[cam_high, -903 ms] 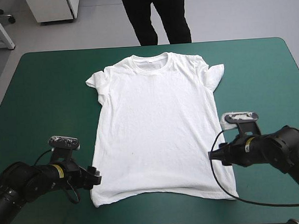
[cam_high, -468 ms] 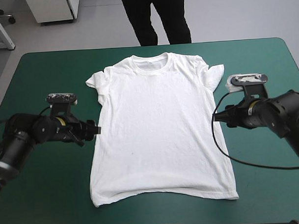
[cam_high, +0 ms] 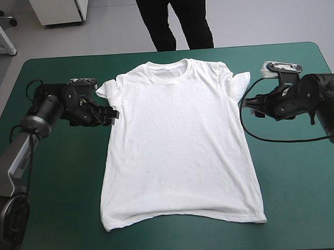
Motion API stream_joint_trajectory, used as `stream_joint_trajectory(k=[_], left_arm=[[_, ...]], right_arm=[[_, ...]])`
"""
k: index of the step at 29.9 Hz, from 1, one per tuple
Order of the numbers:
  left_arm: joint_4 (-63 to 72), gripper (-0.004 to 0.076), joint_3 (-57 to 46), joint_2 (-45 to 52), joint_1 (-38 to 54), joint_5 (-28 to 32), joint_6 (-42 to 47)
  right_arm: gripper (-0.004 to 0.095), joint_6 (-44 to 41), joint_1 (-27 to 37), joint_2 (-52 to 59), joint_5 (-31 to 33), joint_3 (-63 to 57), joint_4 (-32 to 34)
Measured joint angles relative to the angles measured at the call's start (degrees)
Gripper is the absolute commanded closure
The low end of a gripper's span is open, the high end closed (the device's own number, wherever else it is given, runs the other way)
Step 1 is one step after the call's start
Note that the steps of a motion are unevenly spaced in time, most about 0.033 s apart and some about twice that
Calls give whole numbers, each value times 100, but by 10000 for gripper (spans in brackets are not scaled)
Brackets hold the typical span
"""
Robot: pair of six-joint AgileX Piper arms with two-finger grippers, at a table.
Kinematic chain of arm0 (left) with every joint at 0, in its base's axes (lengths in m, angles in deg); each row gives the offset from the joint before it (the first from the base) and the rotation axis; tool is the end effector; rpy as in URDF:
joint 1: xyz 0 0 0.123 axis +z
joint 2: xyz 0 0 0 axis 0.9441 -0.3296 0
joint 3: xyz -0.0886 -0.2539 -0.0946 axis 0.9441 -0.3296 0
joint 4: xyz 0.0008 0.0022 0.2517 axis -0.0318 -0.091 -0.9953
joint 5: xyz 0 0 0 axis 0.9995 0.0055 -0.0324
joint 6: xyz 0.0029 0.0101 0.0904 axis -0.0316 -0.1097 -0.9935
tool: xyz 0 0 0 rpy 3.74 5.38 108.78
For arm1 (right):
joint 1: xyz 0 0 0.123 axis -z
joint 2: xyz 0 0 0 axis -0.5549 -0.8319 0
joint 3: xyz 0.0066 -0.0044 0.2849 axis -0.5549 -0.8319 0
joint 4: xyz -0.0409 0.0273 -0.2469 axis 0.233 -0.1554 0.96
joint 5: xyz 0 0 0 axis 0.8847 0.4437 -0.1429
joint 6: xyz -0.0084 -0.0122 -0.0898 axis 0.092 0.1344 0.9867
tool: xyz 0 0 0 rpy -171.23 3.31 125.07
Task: Fold the cloth
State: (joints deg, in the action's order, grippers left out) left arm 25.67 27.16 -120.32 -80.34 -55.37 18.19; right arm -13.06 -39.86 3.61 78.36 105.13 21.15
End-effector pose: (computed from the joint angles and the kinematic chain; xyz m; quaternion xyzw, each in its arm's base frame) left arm 0.3374 -0.0651 0.3045 0.0626 0.9734 -0.0668 0.2102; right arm 0.2856 0.0439 0.3651 0.0120 0.9563 0.1080 0.2714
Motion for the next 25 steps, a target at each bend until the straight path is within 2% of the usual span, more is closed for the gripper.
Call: stream_joint_trajectory(k=[13, 15, 18, 20, 25], left_arm=[[107, 180, 255, -1295, 0, 55, -103], [109, 199, 259, -1429, -6, 100, -116], [74, 269, 296, -1593, -77, 140, -130], [-70, 360, 334, -1639, -144, 105, -149], [-235, 687, 397, -1720, -336, 155, -174]], right_arm=[[399, 45, 2, -29, -17, 17, -42], [399, 45, 2, -29, -17, 17, -56], [399, 45, 2, -29, -17, 17, -63], [399, 45, 2, -29, -17, 17, -70], [399, 45, 2, -29, -17, 17, -81]])
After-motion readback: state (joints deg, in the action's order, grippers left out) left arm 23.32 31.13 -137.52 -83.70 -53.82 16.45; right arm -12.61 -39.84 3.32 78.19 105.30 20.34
